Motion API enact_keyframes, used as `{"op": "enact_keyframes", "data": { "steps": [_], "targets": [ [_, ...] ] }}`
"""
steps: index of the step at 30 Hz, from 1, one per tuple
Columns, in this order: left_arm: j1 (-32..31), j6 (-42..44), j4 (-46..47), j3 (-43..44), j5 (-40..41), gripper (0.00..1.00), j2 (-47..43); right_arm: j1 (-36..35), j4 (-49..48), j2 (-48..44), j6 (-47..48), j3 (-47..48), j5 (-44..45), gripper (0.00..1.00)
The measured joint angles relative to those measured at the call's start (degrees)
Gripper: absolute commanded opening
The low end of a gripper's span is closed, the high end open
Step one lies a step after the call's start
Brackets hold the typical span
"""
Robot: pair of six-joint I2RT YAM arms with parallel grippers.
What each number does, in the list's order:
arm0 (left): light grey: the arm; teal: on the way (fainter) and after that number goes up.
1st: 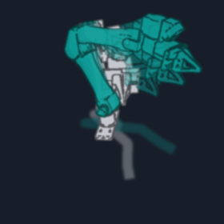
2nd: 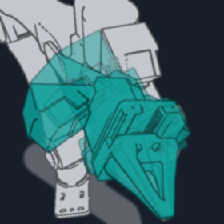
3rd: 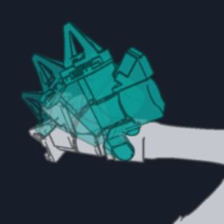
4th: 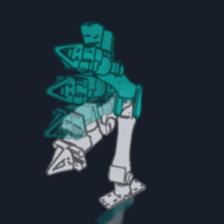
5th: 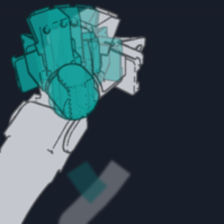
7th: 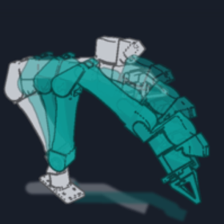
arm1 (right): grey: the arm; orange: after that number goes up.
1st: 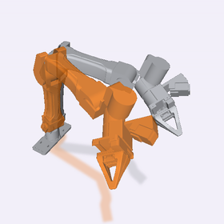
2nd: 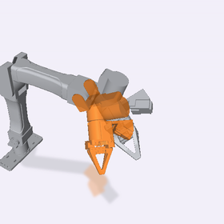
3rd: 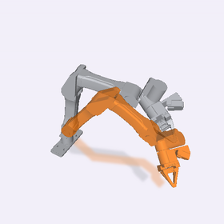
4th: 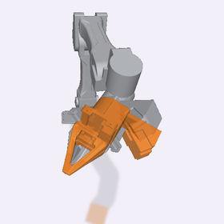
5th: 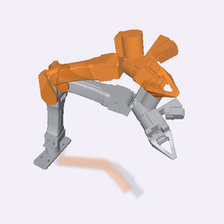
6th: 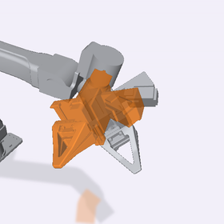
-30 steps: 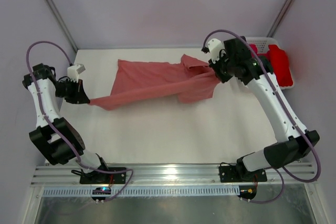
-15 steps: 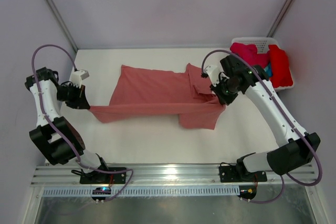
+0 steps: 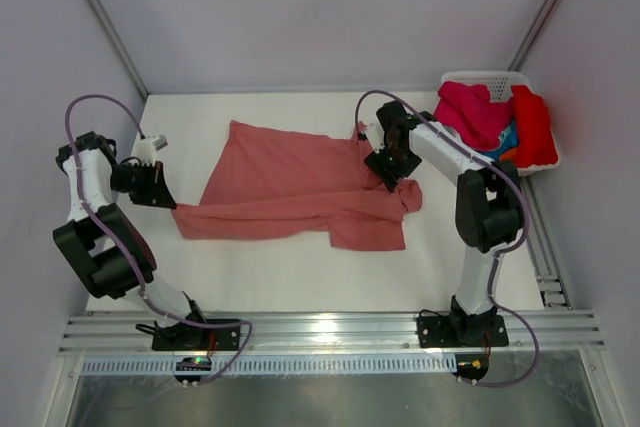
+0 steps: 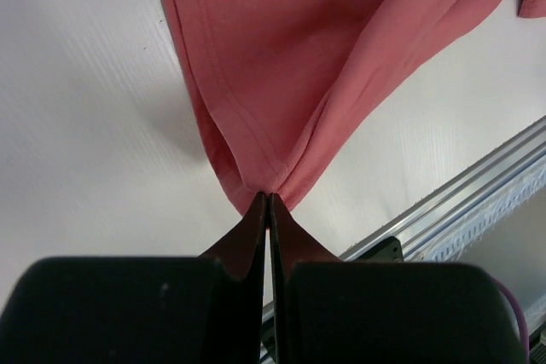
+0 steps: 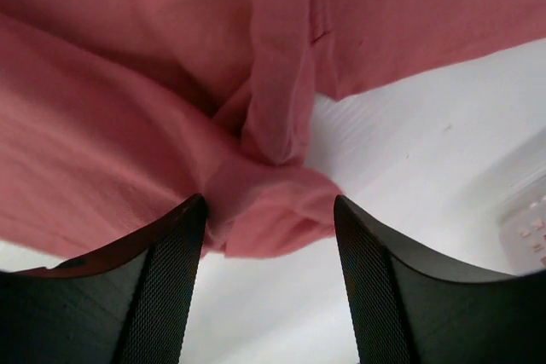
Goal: Fold and stack the t-shirts
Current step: Flatten the tshirt out
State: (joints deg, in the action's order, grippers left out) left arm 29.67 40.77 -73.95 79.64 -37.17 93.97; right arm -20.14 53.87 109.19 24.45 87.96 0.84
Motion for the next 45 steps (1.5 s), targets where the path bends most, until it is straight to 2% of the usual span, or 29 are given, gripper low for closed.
{"op": "enact_keyframes", "data": {
  "steps": [4,8,17,20,25,40,41,43,44,45],
  "targets": [
    [0.0,-0.3,1.1,-2.0,0.1,0.0,-0.2,0.0,-6.8,0.9,-1.0,-1.4,3.1,0.74],
    [0.0,-0.3,1.4,-3.9,0.1,0.0,-0.6,0.0,-12.7,-4.5,-0.5,-7.3,4.4,0.74],
    [0.0,-1.3,2.5,-4.5,-0.2,0.0,-0.7,0.0,-7.6,-22.1,2.4,-14.0,-3.4,0.74],
    [0.0,-1.4,2.6,-4.5,-0.2,0.0,-0.7,0.0,-4.8,-25.0,3.6,-14.3,-7.1,0.75],
    [0.0,-1.6,2.8,-4.5,-0.2,0.0,-0.7,0.0,-2.1,-24.0,4.2,-16.2,-10.4,0.74],
    [-0.1,-1.6,3.2,-5.4,-0.2,0.0,-0.7,0.0,-2.5,-11.6,3.9,-16.5,-12.8,0.72],
    [-0.1,-1.6,3.2,-5.4,-0.2,0.0,-0.7,0.0,-2.7,-10.9,3.9,-16.3,-12.9,0.7],
    [-0.1,-1.6,3.4,-5.6,-0.2,0.0,-0.7,0.0,-3.0,-9.5,4.0,-16.1,-13.0,0.48],
    [-0.1,-1.6,3.5,-5.7,-0.2,0.0,-0.7,0.0,-3.0,-8.9,4.0,-15.9,-13.2,0.34],
    [-0.1,-1.6,3.6,-5.9,-0.2,0.0,-0.7,0.0,-3.1,-8.4,4.0,-15.7,-13.4,0.08]
  ]
}}
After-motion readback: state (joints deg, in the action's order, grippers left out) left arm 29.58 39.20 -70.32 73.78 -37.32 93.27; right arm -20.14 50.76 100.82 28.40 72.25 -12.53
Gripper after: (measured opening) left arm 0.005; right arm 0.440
